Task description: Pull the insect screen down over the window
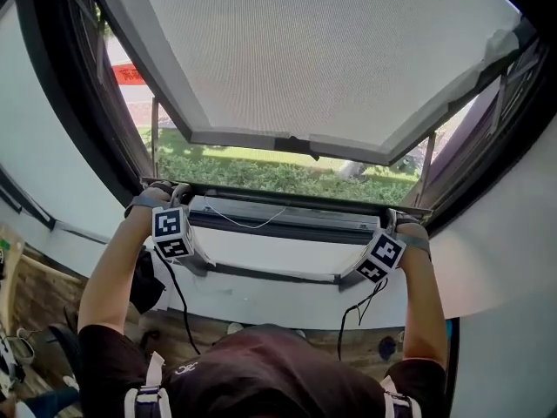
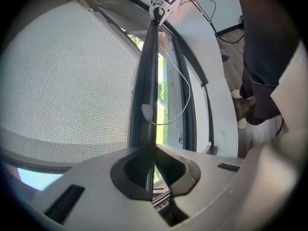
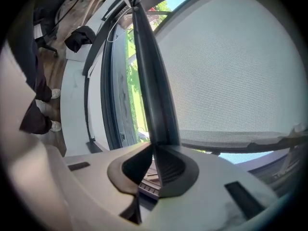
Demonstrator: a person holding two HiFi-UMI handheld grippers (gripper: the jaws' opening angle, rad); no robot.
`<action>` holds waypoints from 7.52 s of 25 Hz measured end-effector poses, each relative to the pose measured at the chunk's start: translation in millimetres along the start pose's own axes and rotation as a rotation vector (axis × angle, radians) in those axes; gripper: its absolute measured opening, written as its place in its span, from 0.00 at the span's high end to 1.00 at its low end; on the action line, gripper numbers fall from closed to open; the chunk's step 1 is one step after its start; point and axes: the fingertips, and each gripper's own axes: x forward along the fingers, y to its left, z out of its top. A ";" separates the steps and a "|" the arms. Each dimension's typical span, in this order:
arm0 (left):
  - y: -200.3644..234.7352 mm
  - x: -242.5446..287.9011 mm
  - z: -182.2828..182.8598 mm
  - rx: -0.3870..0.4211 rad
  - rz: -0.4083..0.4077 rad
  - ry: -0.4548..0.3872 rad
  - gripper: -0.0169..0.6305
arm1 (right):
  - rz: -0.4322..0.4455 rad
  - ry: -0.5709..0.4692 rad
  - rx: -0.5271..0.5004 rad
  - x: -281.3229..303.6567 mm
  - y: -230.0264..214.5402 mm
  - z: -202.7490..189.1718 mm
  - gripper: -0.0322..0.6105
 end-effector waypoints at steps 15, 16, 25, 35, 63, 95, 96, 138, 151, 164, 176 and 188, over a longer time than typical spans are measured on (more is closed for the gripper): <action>-45.0 33.7 -3.3 -0.143 0.003 -0.029 0.91 | 0.039 0.018 0.031 31.5 48.2 -3.3 0.89; -46.4 34.2 -3.7 -0.147 -0.003 -0.028 0.91 | 0.044 0.019 0.029 32.5 49.7 -2.9 0.89; -56.9 41.3 -4.7 -0.154 -0.023 -0.009 0.91 | 0.060 0.023 0.022 37.0 58.8 -4.6 0.89; -63.4 47.0 -6.9 -0.165 -0.026 0.008 0.91 | 0.070 0.022 0.027 40.7 66.0 -6.7 0.89; -103.7 80.0 -7.1 -0.187 -0.117 0.034 0.91 | 0.146 0.065 0.006 68.7 109.4 -13.1 0.89; -147.5 102.0 -5.6 -0.242 -0.295 -0.010 0.67 | 0.221 0.096 -0.040 92.1 157.3 -6.7 0.62; -148.1 101.8 -5.6 -0.242 -0.293 -0.010 0.67 | 0.227 0.094 -0.030 88.2 156.3 -3.7 0.62; -116.4 84.5 12.1 -0.622 -0.128 -0.127 0.80 | 0.240 -0.110 0.456 73.5 148.8 29.6 0.54; -20.2 -1.0 53.4 -1.466 0.129 -0.506 0.96 | 0.216 -0.646 1.226 -22.7 46.1 105.6 0.94; 16.2 -67.2 104.7 -1.335 0.260 -0.560 0.96 | -0.042 -0.830 1.345 -90.2 -3.5 108.6 0.94; 2.5 -59.8 117.5 -1.285 0.245 -0.520 0.96 | -0.008 -0.841 1.321 -88.3 -1.2 111.7 0.95; -3.8 -68.2 116.5 -1.272 0.257 -0.513 0.96 | -0.037 -0.834 1.296 -94.2 -2.3 108.7 0.95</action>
